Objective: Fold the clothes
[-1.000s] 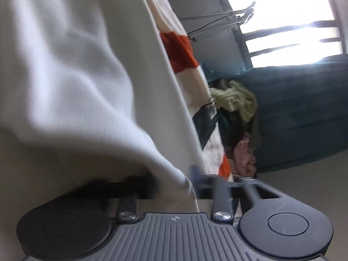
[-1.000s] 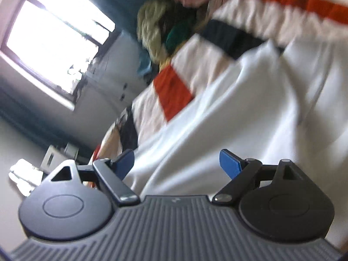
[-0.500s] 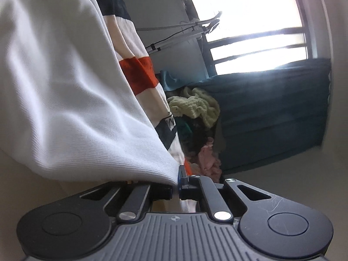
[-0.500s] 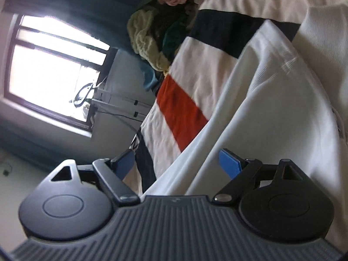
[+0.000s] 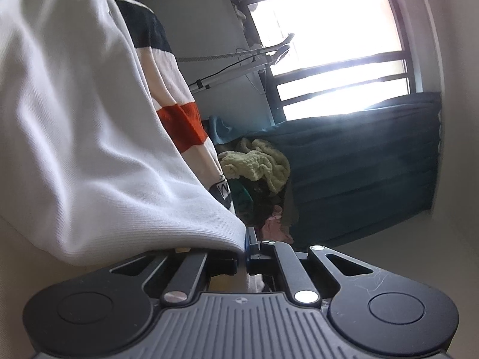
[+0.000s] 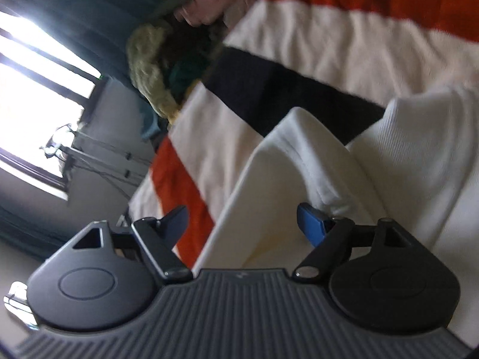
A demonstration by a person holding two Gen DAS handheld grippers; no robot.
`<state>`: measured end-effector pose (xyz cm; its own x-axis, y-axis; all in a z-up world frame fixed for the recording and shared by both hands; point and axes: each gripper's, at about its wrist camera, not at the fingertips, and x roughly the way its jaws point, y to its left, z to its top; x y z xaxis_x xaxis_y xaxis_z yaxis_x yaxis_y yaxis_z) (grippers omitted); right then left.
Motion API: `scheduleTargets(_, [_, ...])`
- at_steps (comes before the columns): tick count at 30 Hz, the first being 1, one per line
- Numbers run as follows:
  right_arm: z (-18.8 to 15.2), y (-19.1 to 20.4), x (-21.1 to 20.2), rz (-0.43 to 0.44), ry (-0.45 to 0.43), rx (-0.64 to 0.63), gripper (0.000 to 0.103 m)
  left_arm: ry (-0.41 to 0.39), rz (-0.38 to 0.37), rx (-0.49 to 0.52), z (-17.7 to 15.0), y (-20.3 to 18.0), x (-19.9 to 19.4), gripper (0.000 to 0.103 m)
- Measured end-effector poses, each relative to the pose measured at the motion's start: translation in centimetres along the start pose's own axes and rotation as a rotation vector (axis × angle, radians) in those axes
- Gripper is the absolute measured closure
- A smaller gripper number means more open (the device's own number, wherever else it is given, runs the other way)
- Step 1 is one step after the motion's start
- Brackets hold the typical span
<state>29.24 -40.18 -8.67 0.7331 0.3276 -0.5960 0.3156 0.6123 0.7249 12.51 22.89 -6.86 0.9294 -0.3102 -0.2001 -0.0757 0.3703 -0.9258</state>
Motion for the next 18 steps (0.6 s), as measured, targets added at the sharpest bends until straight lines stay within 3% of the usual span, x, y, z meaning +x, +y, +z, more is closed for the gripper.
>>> scheduleTargets(3, [1.1, 0.8, 2.7, -0.093, 0.066, -0.026, 0.041, 0.004, 0.012, 0.014, -0.2, 0.0, -0.2, 0.098])
scheduleTargets(5, [1.8, 2.3, 4.0, -0.175, 0.090, -0.100, 0.082, 0.008, 0.021, 0.026, -0.3, -0.1, -0.3, 0.098])
scheduleTargets(7, [2.4, 3.8, 4.9, -0.235, 0.097, -0.160, 0.094, 0.012, 0.033, 0.051, -0.6, -0.2, -0.2, 0.098])
scheduleTargets(10, [4.1, 6.9, 3.3, -0.176, -0.004, -0.193, 0.096, 0.022, 0.045, 0.089, -0.8, -0.4, 0.8, 0.098])
scheduleTargets(14, [7.3, 14.0, -1.9, 0.067, -0.214, -0.280, 0.098, 0.018, 0.021, 0.124, -1.1, -1.0, 2.0, 0.098])
scheduleTargets(17, [7.7, 17.6, -5.3, 0.176, -0.361, -0.405, 0.098, -0.004, -0.033, 0.144, -1.6, -1.5, 1.7, 0.098])
scheduleTargets(18, [7.1, 17.6, -5.5, 0.169, -0.404, -0.453, 0.098, -0.012, -0.050, 0.154, -1.7, -1.7, 1.6, 0.098])
